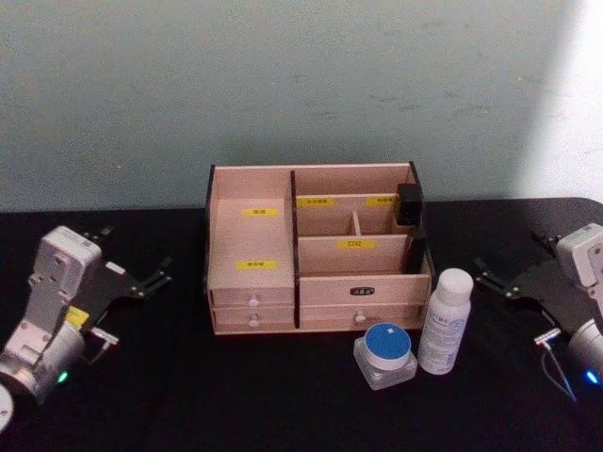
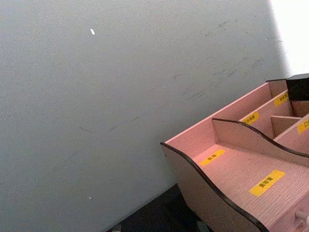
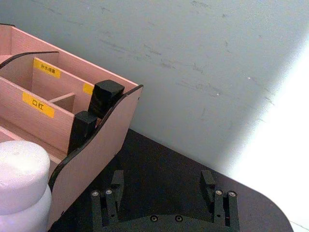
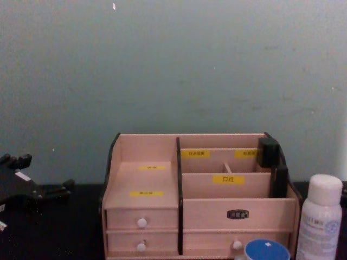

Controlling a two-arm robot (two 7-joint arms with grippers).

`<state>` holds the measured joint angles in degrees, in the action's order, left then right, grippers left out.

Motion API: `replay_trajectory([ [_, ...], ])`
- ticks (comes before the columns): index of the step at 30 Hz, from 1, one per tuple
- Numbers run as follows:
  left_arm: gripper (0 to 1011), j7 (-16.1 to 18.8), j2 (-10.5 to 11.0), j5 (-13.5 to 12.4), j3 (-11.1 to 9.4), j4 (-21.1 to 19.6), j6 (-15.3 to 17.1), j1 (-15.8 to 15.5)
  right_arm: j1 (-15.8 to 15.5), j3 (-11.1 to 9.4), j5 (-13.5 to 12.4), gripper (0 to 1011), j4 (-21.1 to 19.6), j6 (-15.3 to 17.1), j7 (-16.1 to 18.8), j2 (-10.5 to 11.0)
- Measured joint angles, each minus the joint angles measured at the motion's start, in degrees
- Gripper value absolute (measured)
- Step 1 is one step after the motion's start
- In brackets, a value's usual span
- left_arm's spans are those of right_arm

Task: Pick up the facial cleanser and watermelon frost from the table and place them into the tiered storage box.

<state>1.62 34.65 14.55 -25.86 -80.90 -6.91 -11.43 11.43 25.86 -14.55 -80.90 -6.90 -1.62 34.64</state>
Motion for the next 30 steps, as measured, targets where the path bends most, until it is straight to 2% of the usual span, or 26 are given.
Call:
replay_trajectory([
  [30, 1001, 0.00, 0.00, 0.00, 0.00, 0.00, 0.00, 0.00, 0.00, 0.00, 0.00, 1003, 0.00, 0.00, 0.00, 0.00],
])
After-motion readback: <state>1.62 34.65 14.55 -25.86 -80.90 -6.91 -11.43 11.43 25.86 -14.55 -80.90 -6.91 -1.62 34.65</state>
